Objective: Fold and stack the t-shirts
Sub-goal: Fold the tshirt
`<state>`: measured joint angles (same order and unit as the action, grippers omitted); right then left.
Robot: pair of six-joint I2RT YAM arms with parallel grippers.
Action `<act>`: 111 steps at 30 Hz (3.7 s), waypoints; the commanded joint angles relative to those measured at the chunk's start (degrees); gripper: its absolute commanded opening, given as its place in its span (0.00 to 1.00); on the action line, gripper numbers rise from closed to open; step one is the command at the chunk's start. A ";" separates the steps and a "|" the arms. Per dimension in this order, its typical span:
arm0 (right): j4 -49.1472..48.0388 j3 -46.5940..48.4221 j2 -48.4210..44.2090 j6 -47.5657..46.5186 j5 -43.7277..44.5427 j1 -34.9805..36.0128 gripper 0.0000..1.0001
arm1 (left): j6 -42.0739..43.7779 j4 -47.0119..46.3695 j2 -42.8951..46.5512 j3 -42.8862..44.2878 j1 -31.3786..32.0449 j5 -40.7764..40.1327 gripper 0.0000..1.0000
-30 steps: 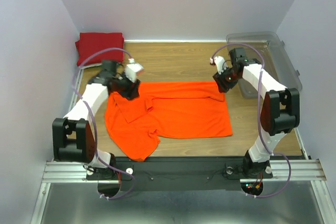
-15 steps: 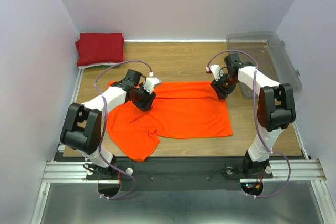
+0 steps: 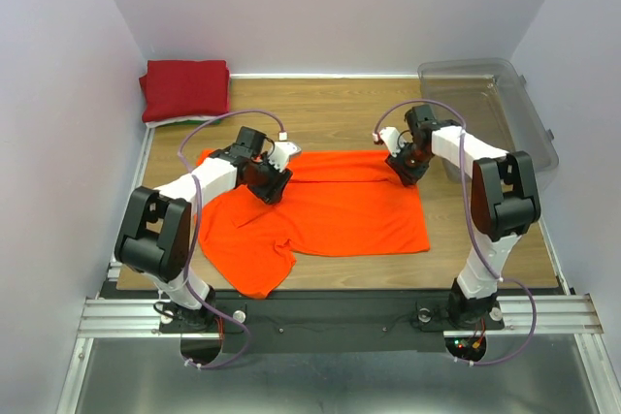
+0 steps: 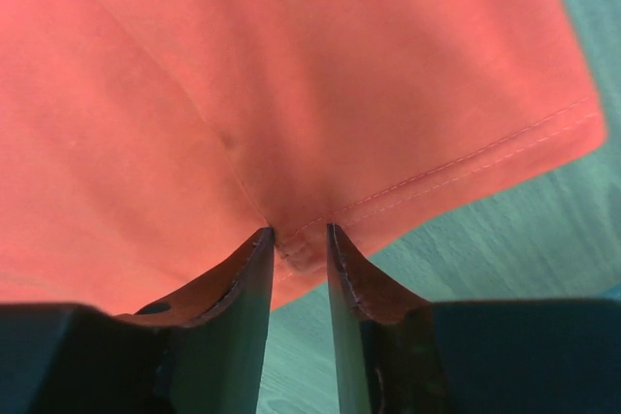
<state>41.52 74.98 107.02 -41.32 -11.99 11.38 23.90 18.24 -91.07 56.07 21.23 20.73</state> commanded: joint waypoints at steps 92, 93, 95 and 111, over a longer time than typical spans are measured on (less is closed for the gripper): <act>-10.40 28.89 26.47 18.99 10.06 0.14 0.34 | -4.13 -3.57 -25.03 23.53 -32.48 -0.08 0.29; -10.40 30.04 27.27 18.91 9.71 0.22 0.35 | -3.95 -3.30 -26.34 24.77 -32.48 0.36 0.30; -10.40 33.29 28.24 18.82 8.66 0.23 0.36 | -3.69 -2.60 -27.32 26.71 -32.48 1.68 0.32; -2.95 16.71 -5.67 9.01 -8.49 0.40 0.85 | 18.35 19.44 -3.61 27.80 -32.40 16.09 0.57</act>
<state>34.63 94.70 113.75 -25.50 -14.74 11.73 32.40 29.12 -105.67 87.05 -10.98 32.16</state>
